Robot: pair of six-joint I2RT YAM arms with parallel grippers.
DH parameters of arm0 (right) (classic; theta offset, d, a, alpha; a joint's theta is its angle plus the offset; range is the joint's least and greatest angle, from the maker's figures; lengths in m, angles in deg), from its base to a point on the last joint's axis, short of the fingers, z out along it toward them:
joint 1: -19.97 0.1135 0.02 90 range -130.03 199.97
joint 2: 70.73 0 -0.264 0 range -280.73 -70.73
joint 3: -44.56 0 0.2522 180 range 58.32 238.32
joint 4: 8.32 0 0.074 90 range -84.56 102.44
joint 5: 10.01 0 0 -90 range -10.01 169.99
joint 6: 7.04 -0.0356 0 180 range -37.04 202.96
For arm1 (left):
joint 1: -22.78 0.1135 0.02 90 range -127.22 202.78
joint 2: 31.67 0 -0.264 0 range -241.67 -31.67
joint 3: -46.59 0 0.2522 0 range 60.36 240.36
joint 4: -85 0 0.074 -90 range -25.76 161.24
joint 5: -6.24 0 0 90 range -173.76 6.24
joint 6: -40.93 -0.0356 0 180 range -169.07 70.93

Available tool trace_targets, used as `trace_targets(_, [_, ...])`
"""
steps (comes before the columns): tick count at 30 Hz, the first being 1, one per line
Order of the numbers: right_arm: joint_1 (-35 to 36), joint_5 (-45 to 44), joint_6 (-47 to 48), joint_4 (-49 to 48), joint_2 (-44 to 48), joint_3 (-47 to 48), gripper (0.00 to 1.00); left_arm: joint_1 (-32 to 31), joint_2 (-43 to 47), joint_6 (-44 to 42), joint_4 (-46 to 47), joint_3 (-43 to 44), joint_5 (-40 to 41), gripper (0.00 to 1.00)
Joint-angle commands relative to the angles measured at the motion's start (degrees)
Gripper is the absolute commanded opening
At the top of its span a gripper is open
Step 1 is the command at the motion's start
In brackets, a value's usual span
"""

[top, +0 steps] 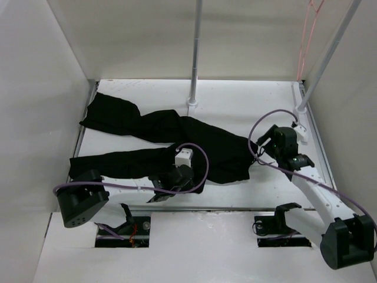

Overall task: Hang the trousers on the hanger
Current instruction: Fold the trousers

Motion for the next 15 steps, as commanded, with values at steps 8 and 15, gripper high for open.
trace_targets(8, [5.46, -9.29, 5.53, -2.72, -0.27, 4.82, 0.76, -0.45, 11.68, -1.98, -8.64, 4.14, 2.23, 0.56])
trace_targets(15, [1.88, 1.79, 3.86, -11.69, -9.23, 4.38, 0.48, -9.32, 7.93, -7.61, -7.35, 13.72, 4.61, 0.49])
